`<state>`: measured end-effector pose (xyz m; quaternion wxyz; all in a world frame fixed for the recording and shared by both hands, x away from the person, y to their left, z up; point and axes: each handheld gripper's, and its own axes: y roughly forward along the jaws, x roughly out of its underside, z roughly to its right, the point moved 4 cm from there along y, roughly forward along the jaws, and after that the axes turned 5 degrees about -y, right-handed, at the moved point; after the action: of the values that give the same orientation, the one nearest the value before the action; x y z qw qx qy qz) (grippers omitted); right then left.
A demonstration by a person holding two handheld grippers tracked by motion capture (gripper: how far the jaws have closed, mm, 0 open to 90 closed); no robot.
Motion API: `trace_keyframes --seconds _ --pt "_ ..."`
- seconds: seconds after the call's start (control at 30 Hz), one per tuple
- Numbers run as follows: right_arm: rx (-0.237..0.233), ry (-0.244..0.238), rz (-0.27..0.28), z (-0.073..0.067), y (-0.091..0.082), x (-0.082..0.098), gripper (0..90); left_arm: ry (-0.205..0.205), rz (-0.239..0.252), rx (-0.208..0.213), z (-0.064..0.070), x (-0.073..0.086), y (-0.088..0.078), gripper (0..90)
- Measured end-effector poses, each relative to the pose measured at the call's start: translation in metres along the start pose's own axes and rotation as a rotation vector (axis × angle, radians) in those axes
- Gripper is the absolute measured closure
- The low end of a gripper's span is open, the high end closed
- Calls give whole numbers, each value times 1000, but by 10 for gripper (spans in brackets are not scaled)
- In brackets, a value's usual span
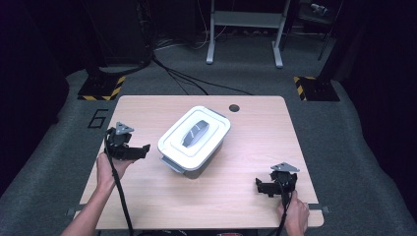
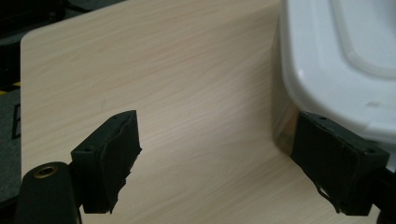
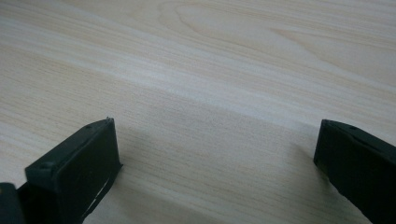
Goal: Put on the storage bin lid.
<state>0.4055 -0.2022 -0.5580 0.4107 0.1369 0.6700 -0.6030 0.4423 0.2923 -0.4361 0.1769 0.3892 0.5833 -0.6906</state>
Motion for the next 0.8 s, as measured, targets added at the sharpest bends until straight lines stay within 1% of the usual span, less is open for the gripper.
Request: trace_keyframes --seconds 0.03,0.07,0.13,0.17,0.2,0.27,0.33,0.37,0.4,0.43,0.47,0.5,0.53,0.57,0.6,0.63,0.67,0.7,0.73,0.8 --pt "0 0 -1 0 0 0 0 0 -14 -5 -3 6 2 155" --pt "0 -1 0 0 0 0 0 -13 -10 -10 -5 13 5 153" --pt "0 0 -1 0 0 0 0 -20 -22 -24 -8 25 11 152" --pt "0 0 0 0 0 0 0 -27 -17 -33 -10 32 15 152" --pt "0 0 0 0 0 0 0 -35 -35 -29 -12 38 17 152" --pt "0 0 0 0 0 0 0 -49 -45 -41 -14 52 26 147" --pt "0 1 0 0 0 0 0 -58 -76 -41 -17 67 33 146" --pt "0 0 0 0 0 0 0 -62 -80 -51 -17 74 38 142" --pt "0 0 -1 0 0 0 0 -58 -92 -45 -19 80 41 141" --pt "0 0 -1 0 0 0 0 -70 -93 -48 -19 86 45 141" --pt "0 0 -1 0 0 0 0 -66 -99 -50 -20 91 47 138" --pt "0 0 -1 0 0 0 0 -72 -94 -50 -19 96 50 135" --pt "0 0 -1 0 0 0 0 -71 -96 -48 -20 100 52 132" --pt "0 0 0 0 0 0 0 -66 -99 -57 -20 104 53 123" --pt "0 0 0 0 0 0 0 -78 -89 -42 -20 107 55 113" --pt "0 0 -1 0 0 0 0 -93 -68 -33 -20 109 56 101" --pt "0 0 -1 0 0 0 0 -103 -55 -46 -20 110 56 85" --pt "0 0 -1 0 0 0 0 -101 -43 -46 -20 110 57 69" --pt "0 0 0 0 0 0 0 -97 -44 -38 -21 111 57 54" --pt "0 -1 0 0 0 0 0 -90 -20 -31 -21 113 58 27"
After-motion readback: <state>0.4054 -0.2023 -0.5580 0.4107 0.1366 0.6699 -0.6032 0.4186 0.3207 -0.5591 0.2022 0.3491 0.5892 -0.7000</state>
